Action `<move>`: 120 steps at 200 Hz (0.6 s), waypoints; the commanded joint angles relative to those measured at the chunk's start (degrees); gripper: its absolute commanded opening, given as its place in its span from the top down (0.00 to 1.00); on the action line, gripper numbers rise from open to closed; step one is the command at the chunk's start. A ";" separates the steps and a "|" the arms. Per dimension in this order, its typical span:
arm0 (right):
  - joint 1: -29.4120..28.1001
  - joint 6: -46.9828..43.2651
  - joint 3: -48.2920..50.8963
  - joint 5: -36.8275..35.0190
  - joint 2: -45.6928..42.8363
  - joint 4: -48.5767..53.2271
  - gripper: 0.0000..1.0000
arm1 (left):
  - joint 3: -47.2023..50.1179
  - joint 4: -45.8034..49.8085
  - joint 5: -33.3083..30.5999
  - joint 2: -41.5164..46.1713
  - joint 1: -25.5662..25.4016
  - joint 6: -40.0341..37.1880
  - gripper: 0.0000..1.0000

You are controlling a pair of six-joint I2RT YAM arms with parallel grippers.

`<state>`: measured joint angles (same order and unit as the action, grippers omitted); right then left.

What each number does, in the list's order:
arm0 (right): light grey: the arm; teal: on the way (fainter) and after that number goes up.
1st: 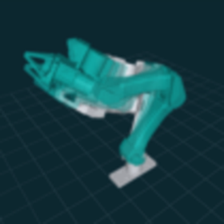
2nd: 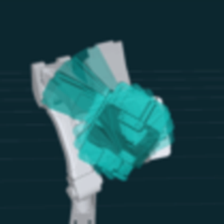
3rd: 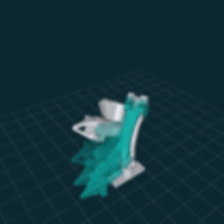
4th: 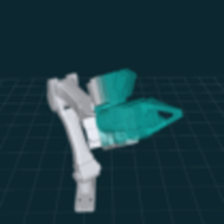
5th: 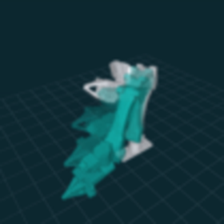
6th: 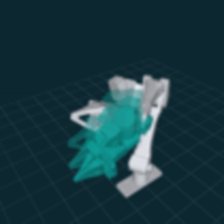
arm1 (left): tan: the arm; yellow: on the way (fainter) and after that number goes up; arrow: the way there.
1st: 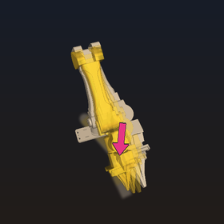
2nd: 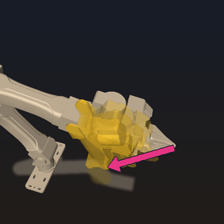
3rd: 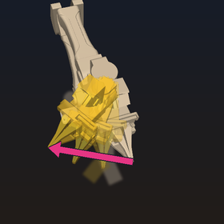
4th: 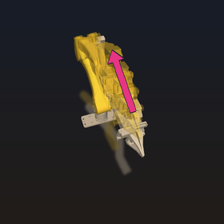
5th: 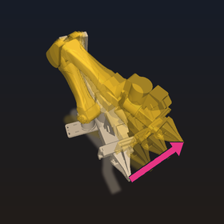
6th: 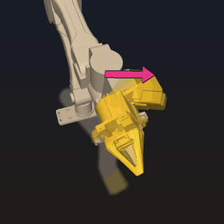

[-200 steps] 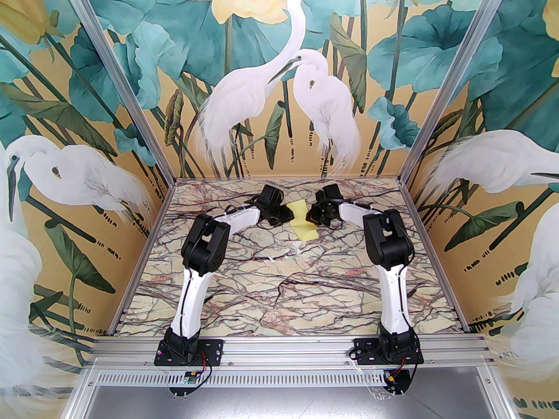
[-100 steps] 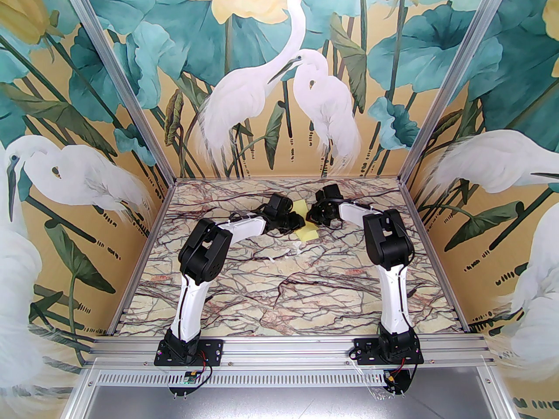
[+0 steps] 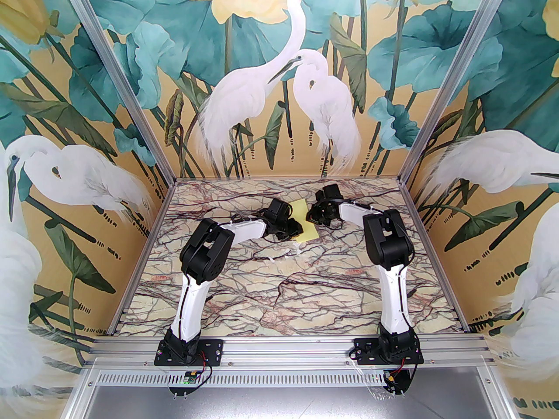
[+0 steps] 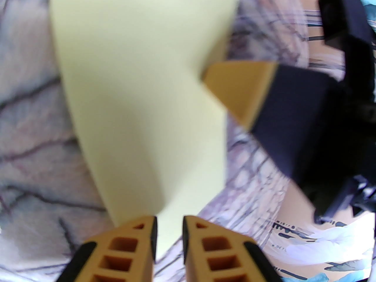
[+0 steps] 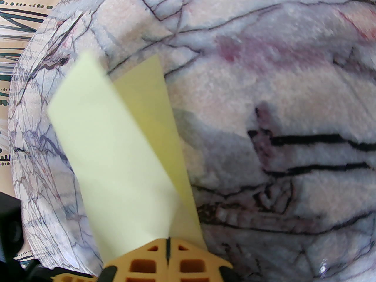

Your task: Fold a paper plane with a square sheet of paper (fold left side to right side)

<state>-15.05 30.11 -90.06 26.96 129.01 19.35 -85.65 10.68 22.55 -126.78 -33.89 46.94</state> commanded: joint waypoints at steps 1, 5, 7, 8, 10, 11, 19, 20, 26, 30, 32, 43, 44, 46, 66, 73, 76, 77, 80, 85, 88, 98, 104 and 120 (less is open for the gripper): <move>-0.24 -1.01 0.33 -1.91 2.09 3.03 1.00 | -0.62 4.32 -1.74 -2.13 -0.55 -1.31 0.77; -0.24 -0.95 0.33 -1.96 2.04 3.03 1.00 | -0.65 4.82 -2.06 -2.26 -0.48 -1.32 0.77; -0.24 -0.96 0.33 -1.87 2.16 3.11 1.00 | -0.73 5.11 -2.22 -2.25 -0.54 -1.32 0.78; -0.24 -0.96 0.33 -1.87 2.16 3.11 1.00 | -0.74 5.17 -2.32 -2.29 -0.60 -1.37 0.78; -0.24 -1.01 0.28 -1.92 2.16 3.11 1.00 | -0.81 5.46 -2.48 -2.36 -0.64 -1.40 0.78; -0.24 -1.01 0.26 -1.87 2.18 3.08 1.00 | -0.87 5.61 -2.58 -2.35 -0.65 -1.49 0.78; -0.24 -0.95 0.26 -1.92 2.06 3.06 1.00 | -0.93 6.14 -2.85 -2.42 -0.58 -1.89 0.78; -0.24 -0.95 0.26 -1.92 2.06 3.06 1.00 | -0.93 6.17 -2.90 -2.42 -0.57 -1.92 0.78; -0.31 -0.95 0.30 -1.93 2.14 3.08 1.00 | -0.96 6.62 -3.13 -2.42 -0.59 -1.94 0.78; -0.20 -0.98 0.29 -1.95 2.10 3.10 1.00 | -0.93 6.81 -3.27 -2.42 -0.61 -2.01 0.78; -0.21 -1.01 0.32 -1.92 2.12 3.07 1.00 | -1.01 6.83 -3.25 -2.42 -0.64 -2.09 0.78; -0.24 -1.09 0.31 -1.91 2.10 3.15 1.00 | -1.08 7.04 -3.06 -2.12 -0.58 -2.20 0.78; -0.24 -1.09 0.31 -1.91 2.10 3.15 1.00 | -1.09 7.06 -3.05 -2.09 -0.61 -2.20 0.78; -0.24 -1.03 0.26 -1.96 2.10 3.15 1.00 | -1.10 6.94 -2.97 -2.01 -0.58 -2.20 0.78; -0.25 -1.06 0.24 -1.82 2.05 3.15 1.00 | -1.65 6.52 -2.10 -0.83 -0.57 -2.68 0.77; -0.24 -1.02 0.27 -1.74 1.96 3.15 1.00 | -2.08 6.46 -1.81 -0.25 -0.62 -3.02 0.76; -0.24 -1.05 0.27 -1.81 1.95 3.17 1.00 | -2.33 6.47 -1.61 -0.04 -0.57 -3.12 0.76; -0.24 -1.03 0.30 -1.82 1.95 3.24 1.00 | -2.42 6.51 -1.57 0.05 -0.61 -3.23 0.76; -0.24 -1.10 0.31 -1.78 1.95 3.23 1.00 | -2.57 6.52 -1.41 0.37 -0.65 -3.44 0.75; -0.24 -1.10 0.30 -1.69 1.86 3.23 1.00 | -3.06 6.49 -1.10 0.77 -0.50 -3.87 0.74; -0.24 -1.10 0.26 -1.61 1.86 3.23 1.00 | -3.42 6.47 -0.92 1.01 -0.43 -4.18 0.73; -0.24 -1.19 0.32 -1.56 1.66 3.28 1.00 | -4.53 6.37 -0.46 1.73 -0.01 -4.90 0.71; -0.25 -1.29 0.35 -1.59 1.52 3.26 1.00 | -5.26 6.21 -0.14 1.88 0.38 -5.45 0.70; -0.24 -1.41 0.42 -1.47 1.41 3.22 1.00 | -7.81 5.84 1.23 1.21 1.88 -6.76 0.68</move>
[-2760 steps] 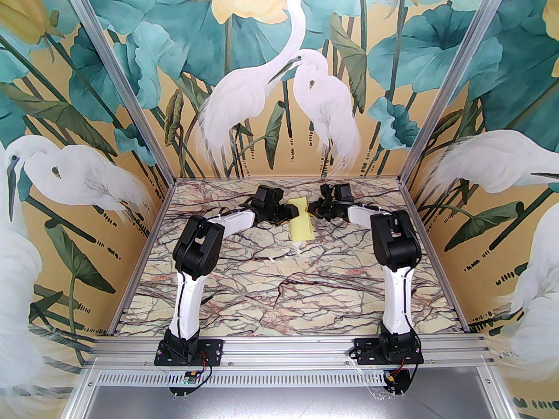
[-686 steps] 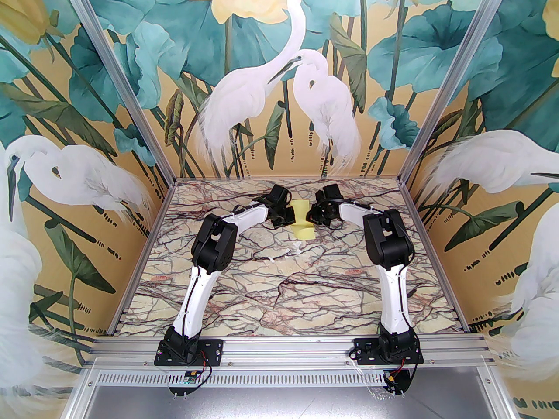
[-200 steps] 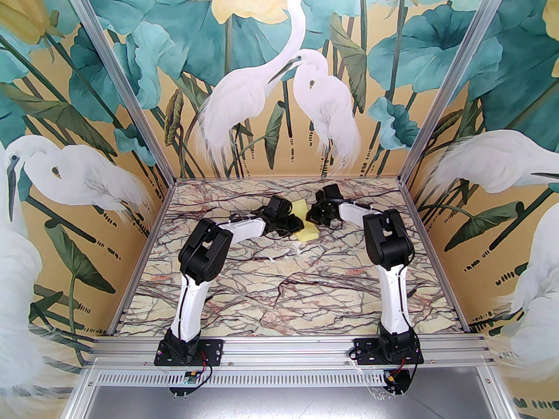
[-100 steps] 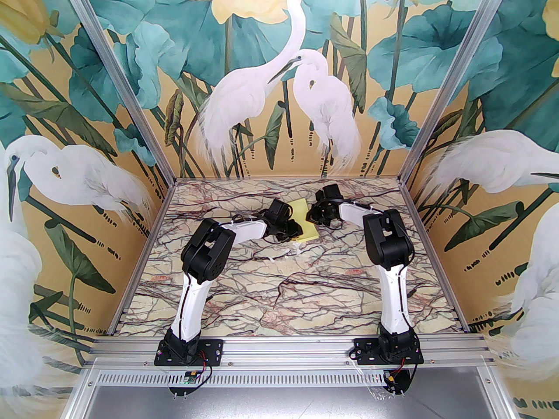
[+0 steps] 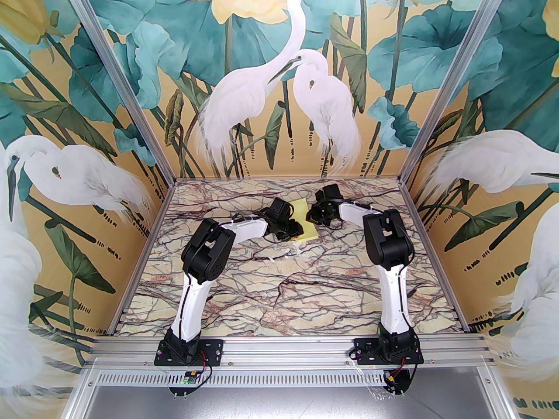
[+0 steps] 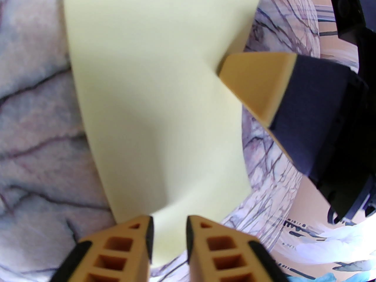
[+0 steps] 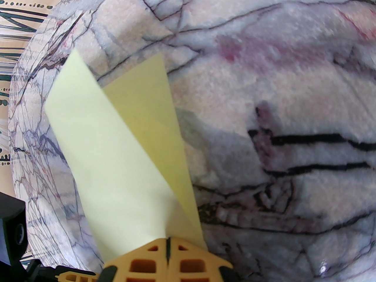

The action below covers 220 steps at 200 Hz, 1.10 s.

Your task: Fold a paper plane with a square sheet of paper (fold left side to right side)

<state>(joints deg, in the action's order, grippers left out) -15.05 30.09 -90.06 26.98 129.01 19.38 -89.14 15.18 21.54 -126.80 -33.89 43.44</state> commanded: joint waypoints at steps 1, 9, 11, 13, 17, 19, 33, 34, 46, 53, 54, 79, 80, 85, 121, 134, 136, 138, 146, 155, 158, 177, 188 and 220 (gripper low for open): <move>-0.24 -1.41 0.46 -1.50 1.41 3.21 1.00 | -4.43 1.30 2.43 1.22 1.98 -3.36 0.68; -0.24 -1.36 0.42 -1.41 1.38 3.21 1.00 | -5.63 0.58 3.50 0.59 2.77 -3.87 0.68; -0.24 -1.42 0.48 -1.41 1.41 3.21 1.00 | -5.85 0.43 3.64 0.42 3.02 -3.99 0.69; -0.24 -1.43 0.45 -1.41 1.46 3.21 1.00 | -6.08 0.26 3.74 0.20 3.21 -4.11 0.69; -0.24 -1.47 0.44 -1.41 1.36 3.21 1.00 | -6.71 0.22 3.84 -0.20 3.61 -4.26 0.69; -0.24 -1.40 0.45 -1.36 1.33 3.21 1.00 | -7.09 0.32 3.81 -0.40 3.75 -4.42 0.69; -0.24 -1.43 0.43 -1.32 1.46 3.20 1.00 | -9.31 0.39 4.04 -2.12 4.59 -5.49 0.70; -0.31 -1.50 0.48 -1.32 1.44 3.14 1.00 | -9.43 0.43 4.04 -2.26 4.61 -5.57 0.70; -0.24 -1.45 0.46 -1.23 1.42 3.05 1.00 | -11.60 1.21 3.90 -3.86 5.26 -6.71 0.70; -0.32 -1.37 0.56 -1.19 1.45 3.04 1.00 | -12.90 1.64 4.18 -4.96 5.58 -7.48 0.71; -0.28 -1.36 0.53 -1.16 1.44 3.08 1.00 | -13.12 1.76 4.20 -5.13 5.63 -7.57 0.71; -0.37 -1.43 0.47 -1.06 1.41 3.04 1.00 | -16.91 3.89 4.39 -8.69 6.63 -9.26 0.72; -0.35 -1.43 0.44 -1.06 1.41 3.04 1.00 | -17.01 4.03 4.34 -8.80 6.68 -9.25 0.72; -0.33 -1.52 0.42 -0.97 1.34 3.04 1.00 | -17.57 4.44 4.35 -8.83 6.81 -9.54 0.72; -0.42 -1.63 0.37 -0.80 0.91 2.93 1.00 | -19.38 5.57 4.12 -12.82 6.99 -10.01 0.77; -0.50 -1.70 0.28 -0.93 0.72 3.12 1.00 | -19.82 6.73 3.39 -13.67 7.08 -10.13 0.78; -0.50 -1.74 0.21 -0.95 0.72 3.12 1.00 | -19.83 6.91 3.35 -13.76 7.08 -10.17 0.79; -0.51 -1.73 0.21 -0.94 0.72 3.17 1.00 | -19.88 7.04 3.31 -13.87 7.08 -10.21 0.79; -0.51 -1.86 0.07 -0.96 0.56 3.31 1.00 | -19.93 7.44 2.80 -14.27 7.08 -10.21 0.79; -0.51 -1.96 -0.01 -1.11 0.41 3.52 1.00 | -19.98 7.98 2.45 -14.74 7.08 -10.28 0.80; -0.55 -1.96 -0.06 -1.02 0.37 3.56 1.00 | -20.04 8.04 2.45 -14.85 7.06 -10.24 0.80; -0.82 -2.38 -0.03 -1.22 -0.78 3.91 1.00 | -19.32 7.72 2.80 -14.97 7.07 -10.07 0.81; -1.02 -2.52 -0.22 -1.28 -1.77 4.11 1.00 | -18.52 7.03 2.77 -14.60 7.08 -9.92 0.81; -1.86 -1.34 -1.52 0.77 -3.76 4.09 1.00 | -17.63 5.94 3.15 -13.92 7.06 -9.86 0.80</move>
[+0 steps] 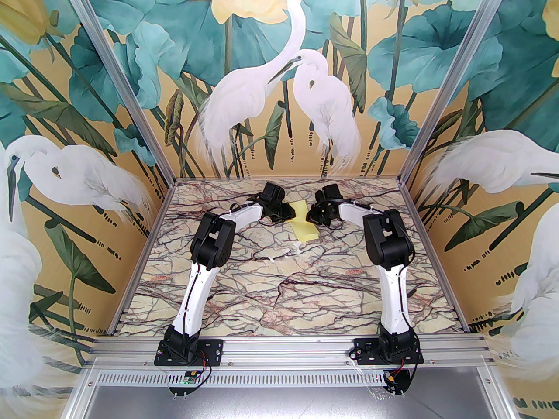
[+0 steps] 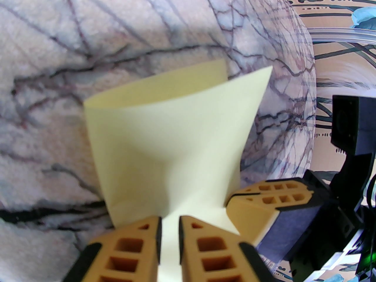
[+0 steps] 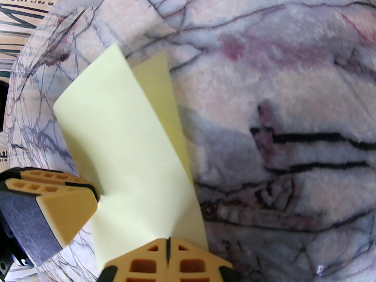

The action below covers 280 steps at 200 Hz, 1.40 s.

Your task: Fold a paper plane with a square sheet of paper (fold left side to right side)

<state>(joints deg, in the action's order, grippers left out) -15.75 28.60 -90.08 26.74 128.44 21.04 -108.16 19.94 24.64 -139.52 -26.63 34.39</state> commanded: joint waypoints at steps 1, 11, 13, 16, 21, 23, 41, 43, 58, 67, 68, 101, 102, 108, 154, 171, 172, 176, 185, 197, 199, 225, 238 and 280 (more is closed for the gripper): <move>-1.15 0.28 -1.54 1.15 -3.19 2.43 1.00 | 1.38 1.16 0.05 -1.19 -0.18 -0.81 0.80; -1.68 0.82 -2.09 2.34 -3.12 2.35 1.00 | 1.67 0.75 0.36 -1.12 -0.17 -0.67 0.80; -1.71 0.83 -2.15 2.47 -3.16 2.34 1.00 | 1.65 0.72 0.33 -1.06 -0.17 -0.58 0.80; -2.01 1.08 -2.28 2.81 -3.08 2.32 1.00 | 1.76 0.59 0.45 -1.02 -0.20 -0.63 0.80; -2.28 1.49 -2.43 3.34 -3.06 2.13 1.00 | 1.82 0.45 0.49 -1.01 -0.19 -0.56 0.80; -2.38 1.71 -2.39 3.61 -2.90 1.98 1.00 | 1.92 0.40 0.49 -1.01 -0.18 -0.51 0.80; -3.17 3.21 -2.05 4.73 -2.86 1.10 1.00 | 2.07 0.02 0.89 -1.01 -0.17 -0.38 0.80; -3.24 3.32 -1.99 4.79 -2.92 0.93 1.00 | 2.14 -0.03 0.90 -1.01 -0.17 -0.25 0.80; -3.49 4.82 -0.78 5.24 -3.43 -0.61 1.00 | 2.42 -0.34 0.93 -0.84 -0.17 -0.15 0.80; -3.49 5.65 -0.09 5.81 -3.80 -1.72 1.00 | 2.67 -0.44 0.96 -0.84 -0.17 -0.06 0.80; -3.49 5.75 -0.04 5.93 -3.85 -1.89 1.00 | 2.64 -0.44 0.99 -0.84 -0.17 -0.04 0.80; -4.00 8.71 1.29 9.91 -3.77 -5.13 1.00 | 2.88 -0.90 1.24 -0.75 -0.17 0.15 0.80; -4.00 8.85 1.37 10.11 -3.74 -5.28 1.00 | 2.87 -0.93 1.22 -0.75 -0.17 0.15 0.80; -3.98 9.39 1.53 10.66 -3.65 -5.74 1.00 | 2.90 -0.97 1.22 -0.82 -0.18 0.15 0.80; -4.61 10.83 3.54 11.81 -3.38 -7.35 1.00 | 3.06 -1.14 1.37 -0.82 -0.17 0.33 0.80; -5.31 10.11 4.83 9.78 -5.04 -7.37 1.00 | 3.09 -1.31 1.37 -0.84 -0.18 0.50 0.79; -5.33 10.09 4.92 9.71 -5.13 -7.43 1.00 | 3.11 -1.31 1.37 -0.84 -0.18 0.50 0.79; -5.49 9.99 5.19 9.59 -5.56 -7.70 1.00 | 3.09 -1.39 1.45 -0.89 -0.18 0.51 0.79; -5.60 9.97 5.51 9.52 -6.06 -7.86 1.00 | 3.04 -1.44 1.46 -0.92 -0.17 0.59 0.79; -5.72 9.85 5.70 9.43 -6.57 -7.98 1.00 | 2.97 -1.49 1.46 -0.97 -0.17 0.59 0.79; -5.72 9.82 5.79 9.37 -6.68 -8.02 1.00 | 2.96 -1.49 1.50 -1.02 -0.22 0.59 0.79; -6.09 10.58 7.02 9.54 -7.48 -9.07 1.00 | 3.13 -1.48 1.46 -1.06 -0.17 0.58 0.79; -6.13 10.76 7.28 9.39 -7.09 -9.11 1.00 | 3.13 -1.58 1.55 -1.11 -0.22 0.55 0.79; -6.11 9.05 6.88 8.02 -4.15 -6.96 1.00 | 3.09 -1.83 1.81 -1.18 -0.17 0.81 0.79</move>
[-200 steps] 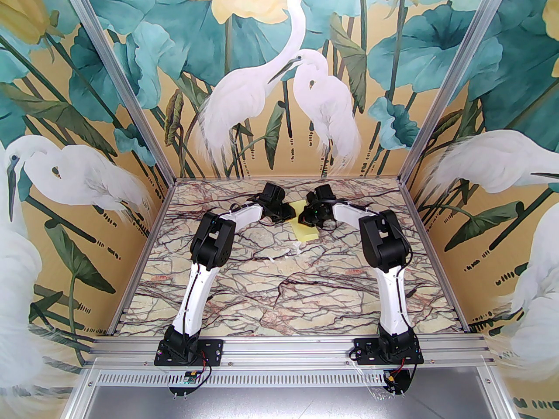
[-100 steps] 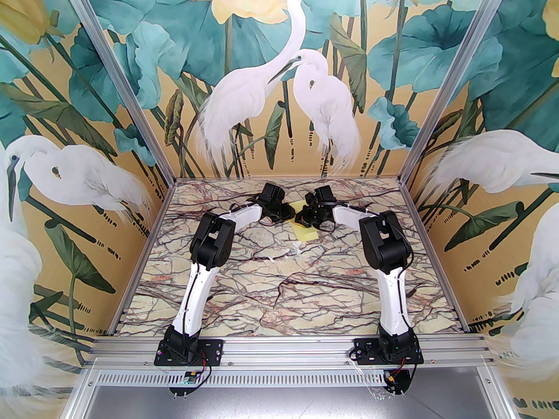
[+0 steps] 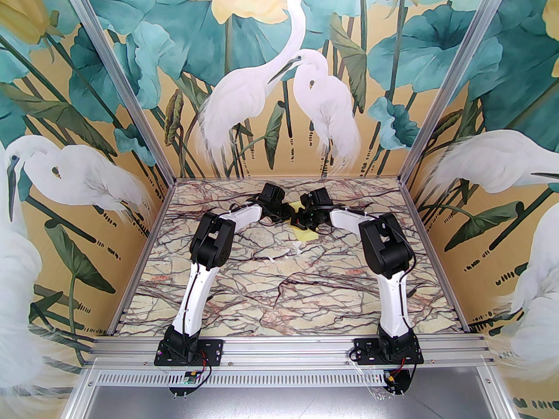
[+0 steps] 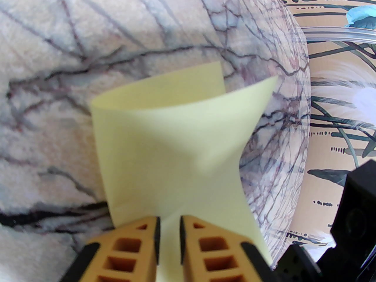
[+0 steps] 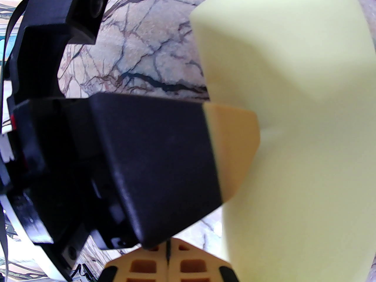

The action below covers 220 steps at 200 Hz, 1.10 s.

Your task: Fold a paper plane with a square sheet of paper (fold left side to right side)

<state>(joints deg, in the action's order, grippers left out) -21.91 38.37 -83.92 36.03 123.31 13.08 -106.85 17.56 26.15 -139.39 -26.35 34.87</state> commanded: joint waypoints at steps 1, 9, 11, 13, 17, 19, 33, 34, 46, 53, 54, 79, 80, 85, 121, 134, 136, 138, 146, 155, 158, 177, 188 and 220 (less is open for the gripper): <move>0.04 -0.74 0.75 -1.29 1.02 1.08 1.00 | 1.75 0.55 0.30 -1.27 -0.50 0.30 0.79; 0.03 -0.99 0.72 -1.61 1.36 1.37 1.00 | 1.74 0.58 0.40 -1.25 -0.41 0.30 0.79; 0.03 -1.05 0.74 -1.78 1.35 1.45 1.00 | 1.73 0.57 0.39 -1.30 -0.45 0.29 0.79; 0.03 -1.14 0.70 -1.96 1.46 1.58 1.00 | 1.78 0.57 0.39 -1.32 -0.46 0.28 0.79; 0.03 -1.30 0.62 -2.24 1.66 1.87 1.00 | 1.73 0.49 0.44 -1.32 -0.46 0.28 0.79; 0.03 -1.39 0.60 -2.34 1.76 1.97 1.00 | 1.69 0.46 0.40 -1.32 -0.48 0.28 0.79; 0.03 -1.87 0.51 -2.74 2.23 2.78 1.00 | 1.73 0.43 0.48 -1.32 -0.46 0.35 0.79; 0.03 -1.93 0.45 -2.75 2.28 2.93 1.00 | 1.69 0.40 0.48 -1.28 -0.50 0.36 0.79; 0.03 -2.13 0.50 -2.96 2.67 3.26 1.00 | 1.64 0.37 0.48 -1.35 -0.50 0.38 0.79; 0.04 -2.05 0.67 -2.79 2.81 3.10 1.00 | 1.73 0.42 0.50 -1.45 -0.50 0.49 0.79; 0.03 -2.00 0.75 -2.76 2.93 3.03 1.00 | 1.73 0.39 0.49 -1.43 -0.48 0.47 0.79; 0.03 -1.80 1.31 -2.49 3.19 2.65 1.00 | 1.82 0.25 0.57 -1.41 -0.51 0.55 0.79; 0.03 -1.80 1.31 -2.49 3.19 2.65 1.00 | 1.82 0.22 0.57 -1.41 -0.53 0.55 0.79; 0.03 -1.87 1.41 -2.48 3.20 2.65 1.00 | 1.82 0.21 0.59 -1.41 -0.46 0.54 0.79; 0.07 -1.90 1.08 -2.78 4.13 4.07 1.00 | 1.82 0.04 0.66 -1.41 -0.46 0.81 0.78; 0.09 -1.89 1.31 -2.98 4.09 4.44 1.00 | 1.92 -0.06 0.75 -1.41 -0.49 0.90 0.78; 0.07 -1.89 1.28 -3.03 3.99 4.53 1.00 | 1.91 -0.07 0.74 -1.41 -0.49 0.90 0.78; 0.05 -2.02 1.23 -3.17 3.96 4.72 1.00 | 1.91 -0.01 0.74 -1.41 -0.51 0.90 0.78; 0.03 -2.14 1.12 -3.33 4.05 5.32 1.00 | 2.02 -0.09 0.74 -1.41 -0.50 1.02 0.78; 0.03 -2.37 0.59 -3.59 4.32 6.31 1.00 | 2.13 -0.16 0.70 -1.41 -0.54 1.05 0.79; 0.07 -2.44 0.43 -3.66 4.39 6.83 1.00 | 2.09 -0.23 0.66 -1.47 -0.50 1.07 0.79; 0.03 -2.86 -0.19 -4.10 4.92 8.50 1.00 | 2.08 -0.08 0.32 -1.67 -0.52 1.46 0.80; 0.07 -2.99 -0.28 -4.33 5.11 9.20 1.00 | 1.99 0.20 -0.07 -1.89 -0.55 1.62 0.81; -0.14 -3.77 -0.27 -4.19 5.11 11.28 1.00 | 1.39 2.09 -1.76 -2.89 -0.54 2.14 0.90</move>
<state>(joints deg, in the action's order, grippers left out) -21.89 36.60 -84.16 33.85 126.39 18.50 -106.48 17.12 26.02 -139.48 -26.26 36.42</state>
